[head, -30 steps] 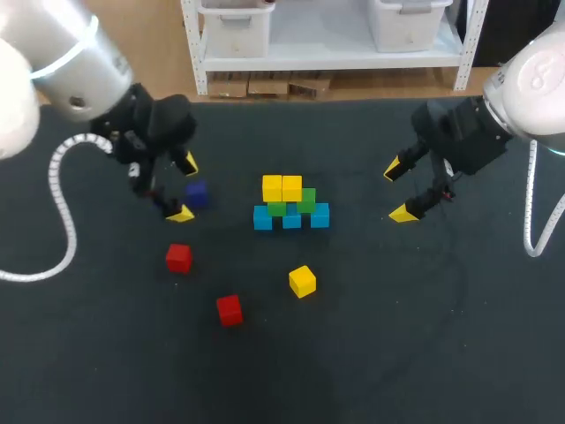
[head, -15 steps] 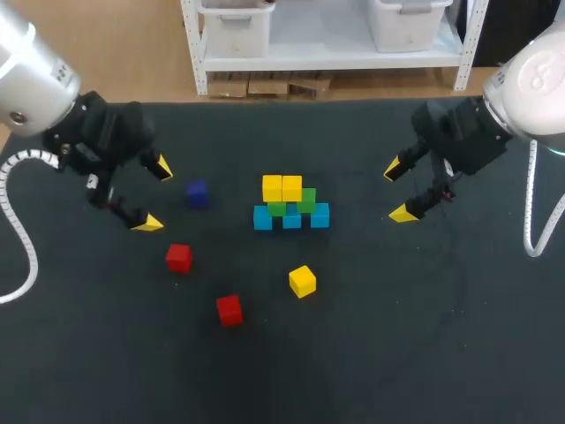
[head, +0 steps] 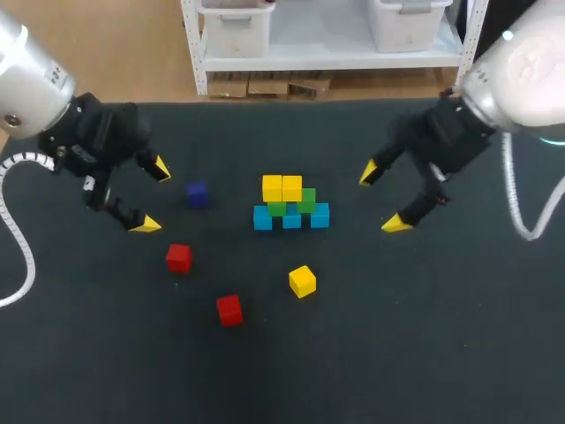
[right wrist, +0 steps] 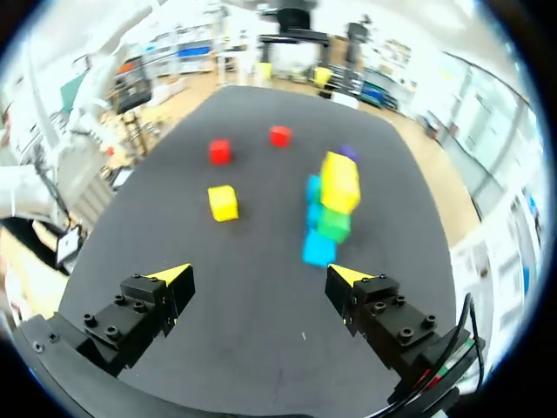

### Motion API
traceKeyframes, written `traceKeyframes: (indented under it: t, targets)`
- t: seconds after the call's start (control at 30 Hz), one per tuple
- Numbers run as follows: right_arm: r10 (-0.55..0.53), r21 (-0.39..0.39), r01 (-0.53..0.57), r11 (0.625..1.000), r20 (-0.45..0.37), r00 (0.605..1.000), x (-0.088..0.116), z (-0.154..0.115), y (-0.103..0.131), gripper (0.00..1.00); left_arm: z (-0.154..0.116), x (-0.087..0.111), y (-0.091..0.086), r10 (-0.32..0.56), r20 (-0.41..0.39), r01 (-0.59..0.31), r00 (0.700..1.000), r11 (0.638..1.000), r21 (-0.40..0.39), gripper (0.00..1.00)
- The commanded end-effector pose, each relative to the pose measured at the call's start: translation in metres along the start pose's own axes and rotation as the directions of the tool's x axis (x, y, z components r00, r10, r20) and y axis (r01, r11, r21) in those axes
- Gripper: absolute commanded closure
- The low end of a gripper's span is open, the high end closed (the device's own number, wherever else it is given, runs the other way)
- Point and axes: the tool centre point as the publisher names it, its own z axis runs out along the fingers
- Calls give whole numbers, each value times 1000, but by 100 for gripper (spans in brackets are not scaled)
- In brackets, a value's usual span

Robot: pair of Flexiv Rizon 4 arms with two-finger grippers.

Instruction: Place the blue cubes, place green cubes on the blue cubes, place the yellow cubes on the green cubes, then place the red cubes on the yellow cubes, and place purple cube on the red cubes.

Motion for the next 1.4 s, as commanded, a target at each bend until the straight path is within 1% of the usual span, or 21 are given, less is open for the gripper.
traceKeyframes:
  t: [0.03,0.23,0.37,0.43,0.5,0.53,0.63,0.83,0.97,1.3,1.33,1.4]
  targets:
    - [-246,-131,246,960,20,969,-24,20,10,0,0,1,0,3,4,-3,1000,1000,-1,0]
    - [-330,-172,332,927,45,943,-44,38,28,0,0,1,0,3,4,-3,1000,1000,-1,0]
    - [-349,-186,351,918,48,936,-49,53,38,0,0,1,0,3,4,-3,1000,1000,-1,0]
    - [-354,-193,353,915,31,935,-50,63,43,0,0,1,0,3,4,-3,1000,1000,-1,0]
    - [-342,-188,341,921,30,939,-49,73,46,0,0,1,0,3,4,-3,1000,1000,-1,0]
    - [-337,-184,332,925,8,942,-49,78,48,0,0,1,0,3,4,-3,1000,1000,-1,0]
    - [-305,-165,300,939,-5,952,-47,92,51,0,0,1,0,3,4,-3,1000,1000,-1,0]
    - [-229,-132,222,966,-37,973,-36,115,55,0,0,1,0,3,4,-3,1000,1000,-1,0]
    - [-207,-113,202,973,-37,978,-33,119,53,0,0,1,0,3,4,-3,1000,1000,-1,0]
    - [-195,-115,189,975,-47,980,-27,122,40,0,0,1,0,3,4,-3,1000,1000,-1,0]
    - [-196,-120,189,975,-48,979,-27,122,38,7,0,1,0,3,4,-3,1000,1000,-1,0]
    - [-199,-131,191,973,-51,979,-26,122,36,9,0,1,0,3,4,-3,1000,1000,-1,0]
